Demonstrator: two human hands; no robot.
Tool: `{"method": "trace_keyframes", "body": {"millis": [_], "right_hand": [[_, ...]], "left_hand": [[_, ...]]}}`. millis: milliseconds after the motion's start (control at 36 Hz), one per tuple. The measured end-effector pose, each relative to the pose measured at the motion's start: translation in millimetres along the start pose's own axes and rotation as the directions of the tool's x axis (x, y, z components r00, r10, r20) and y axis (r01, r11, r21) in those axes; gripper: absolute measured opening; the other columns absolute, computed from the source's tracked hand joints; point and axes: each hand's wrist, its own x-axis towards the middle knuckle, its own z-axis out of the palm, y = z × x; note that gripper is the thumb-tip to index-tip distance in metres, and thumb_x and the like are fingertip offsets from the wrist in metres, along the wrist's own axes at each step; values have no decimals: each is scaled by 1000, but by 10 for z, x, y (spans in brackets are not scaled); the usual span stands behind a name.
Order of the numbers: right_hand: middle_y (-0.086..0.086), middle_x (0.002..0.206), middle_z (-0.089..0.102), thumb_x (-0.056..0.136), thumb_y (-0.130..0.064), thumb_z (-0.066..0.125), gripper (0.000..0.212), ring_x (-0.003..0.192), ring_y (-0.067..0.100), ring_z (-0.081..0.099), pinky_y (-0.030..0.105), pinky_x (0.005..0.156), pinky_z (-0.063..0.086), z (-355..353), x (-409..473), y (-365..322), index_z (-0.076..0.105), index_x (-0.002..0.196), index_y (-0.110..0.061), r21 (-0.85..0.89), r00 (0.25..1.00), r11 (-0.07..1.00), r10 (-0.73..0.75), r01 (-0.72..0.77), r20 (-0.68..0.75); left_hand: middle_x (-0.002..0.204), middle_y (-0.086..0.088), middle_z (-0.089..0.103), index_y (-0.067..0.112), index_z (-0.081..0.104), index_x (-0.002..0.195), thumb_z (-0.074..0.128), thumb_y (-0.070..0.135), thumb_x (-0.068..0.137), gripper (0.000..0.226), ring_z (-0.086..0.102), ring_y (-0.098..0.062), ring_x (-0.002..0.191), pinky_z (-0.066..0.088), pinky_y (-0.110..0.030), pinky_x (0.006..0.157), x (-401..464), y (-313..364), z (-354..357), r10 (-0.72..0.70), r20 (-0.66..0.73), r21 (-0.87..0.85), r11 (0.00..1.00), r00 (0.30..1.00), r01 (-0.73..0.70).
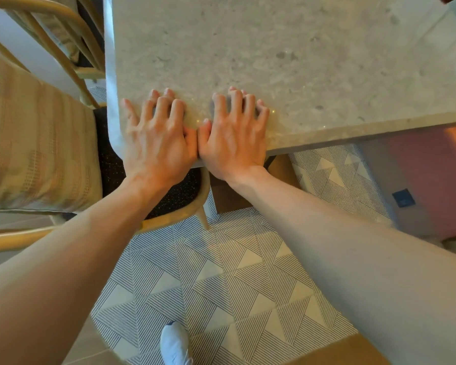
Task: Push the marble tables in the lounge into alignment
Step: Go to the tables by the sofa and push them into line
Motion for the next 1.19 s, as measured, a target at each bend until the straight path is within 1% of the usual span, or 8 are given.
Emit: {"method": "trace_keyframes", "body": {"millis": [139, 250, 306, 389, 639, 778, 944, 1194], "right_hand": [[17, 151, 44, 95, -38, 35, 52, 138, 34, 41, 55, 115, 26, -55, -12, -10, 49, 139, -13, -4, 999, 1000, 7, -7, 46], [16, 160, 31, 100, -42, 34, 56, 147, 33, 28, 53, 121, 18, -144, 39, 47, 37, 149, -15, 59, 979, 998, -24, 12, 201], [14, 160, 31, 102, -46, 37, 58, 148, 30, 27, 49, 121, 19, -280, 107, 184, 35, 151, -15, 170, 954, 985, -79, 31, 288], [10, 146, 49, 103, -44, 40, 53, 135, 27, 43, 42, 108, 33, -618, 138, 479, 43, 145, -11, 341, 956, 940, -102, 2, 275], [5, 145, 50, 103, -35, 45, 47, 135, 22, 44, 40, 112, 38, -1711, -68, 2309, 47, 144, -12, 325, 985, 943, 13, -70, 174], [7, 141, 54, 99, -30, 48, 45, 130, 23, 49, 42, 109, 39, -1949, -103, 3585, 51, 140, -10, 342, 984, 931, 77, -129, 163], [6, 140, 54, 100, -33, 47, 44, 130, 23, 48, 42, 108, 39, -1794, -133, 4923, 53, 137, -11, 324, 974, 938, 50, -121, 219], [3, 147, 45, 99, -39, 42, 49, 138, 23, 40, 45, 108, 35, -1312, 66, 6059, 49, 141, -14, 244, 957, 964, 35, -109, 289]], "left_hand": [[144, -22, 51, 0, 54, 124, 30, 44, 102, 54, 43, -42, 138, 23, -69, 111, -10, 58, -72, -25, 83, 9, 1000, 996, 24], [138, -27, 51, -4, 50, 125, 43, 32, 100, 44, 42, -46, 135, 29, -71, 106, 109, 129, -239, -65, 226, 34, 998, 972, 59], [128, -28, 57, -3, 55, 119, 49, 21, 94, 35, 51, -45, 121, 39, -57, 102, 279, 254, -363, -131, 267, -87, 983, 955, 159], [128, -24, 60, -3, 58, 125, 50, 3, 93, 34, 55, -37, 117, 40, -32, 95, 469, 678, -609, -141, 294, -408, 876, 945, 257], [133, -5, 60, 16, 57, 133, 52, 17, 97, 36, 58, -20, 117, 43, -28, 95, 688, 2485, -947, 73, 198, -615, 786, 977, 66], [134, -3, 61, 20, 58, 131, 52, 24, 97, 35, 60, -19, 115, 45, -30, 93, 795, 3518, -794, 42, 175, -587, 807, 984, 70], [138, -8, 57, 17, 58, 133, 51, 28, 96, 39, 54, -27, 125, 43, -41, 101, 901, 4559, -367, -1, 289, -503, 851, 957, 152], [161, -8, 32, 23, 40, 150, 48, 36, 98, 54, 26, -30, 147, 25, -46, 118, 1061, 5086, 195, -68, 433, -311, 925, 899, 220]]}}
